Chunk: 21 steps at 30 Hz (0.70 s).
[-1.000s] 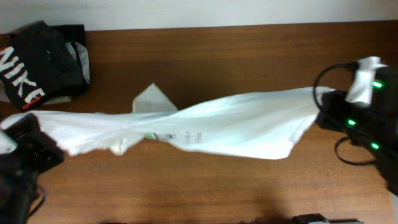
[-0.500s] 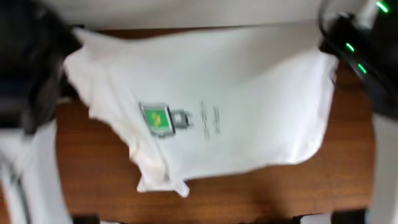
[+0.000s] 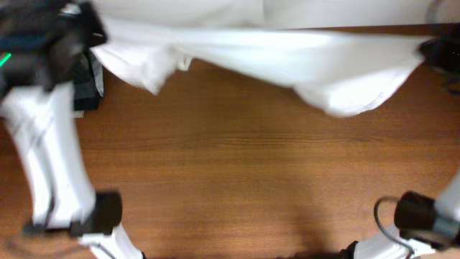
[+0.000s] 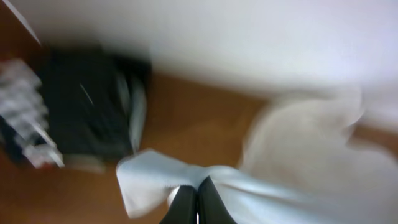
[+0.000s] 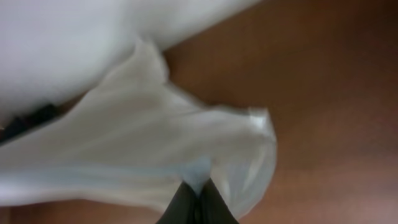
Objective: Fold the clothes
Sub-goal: 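Lift the T-shirt high with both grippers and swing it down flat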
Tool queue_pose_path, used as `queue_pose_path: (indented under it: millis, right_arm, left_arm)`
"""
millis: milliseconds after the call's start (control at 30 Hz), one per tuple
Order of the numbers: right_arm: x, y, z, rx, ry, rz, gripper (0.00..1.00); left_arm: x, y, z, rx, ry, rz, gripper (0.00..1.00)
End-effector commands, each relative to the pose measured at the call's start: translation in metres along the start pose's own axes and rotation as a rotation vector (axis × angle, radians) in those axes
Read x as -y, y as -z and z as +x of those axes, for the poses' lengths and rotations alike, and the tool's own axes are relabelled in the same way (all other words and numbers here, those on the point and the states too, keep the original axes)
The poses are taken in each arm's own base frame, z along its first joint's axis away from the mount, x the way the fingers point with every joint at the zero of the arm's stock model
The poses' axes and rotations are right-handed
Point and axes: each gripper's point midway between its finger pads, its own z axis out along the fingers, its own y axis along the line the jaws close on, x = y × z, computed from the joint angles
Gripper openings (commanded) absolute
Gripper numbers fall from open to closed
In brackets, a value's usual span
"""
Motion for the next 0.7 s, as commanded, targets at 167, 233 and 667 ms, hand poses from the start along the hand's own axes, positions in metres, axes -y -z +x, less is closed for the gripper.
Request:
queue_pose_path:
  millis: [167,233,667]
  right_arm:
    - [0.024,-0.075,0.108,-0.392,-0.036,0.046,0.04]
    - [0.025,-0.058,0.123,-0.371,-0.022,0.078,0.04]
    - [0.062,-0.05,0.305,-0.459,-0.209,0.138,0.04]
  left_arm:
    - [-0.016,-0.101,0.168,-0.725,0.03,-0.071,0.01]
    - [-0.017,-0.071,0.162,-0.703,0.027,-0.064,0.01]
    - [-0.051,-0.005,0.293,-0.882,0.135,-0.16,0.01]
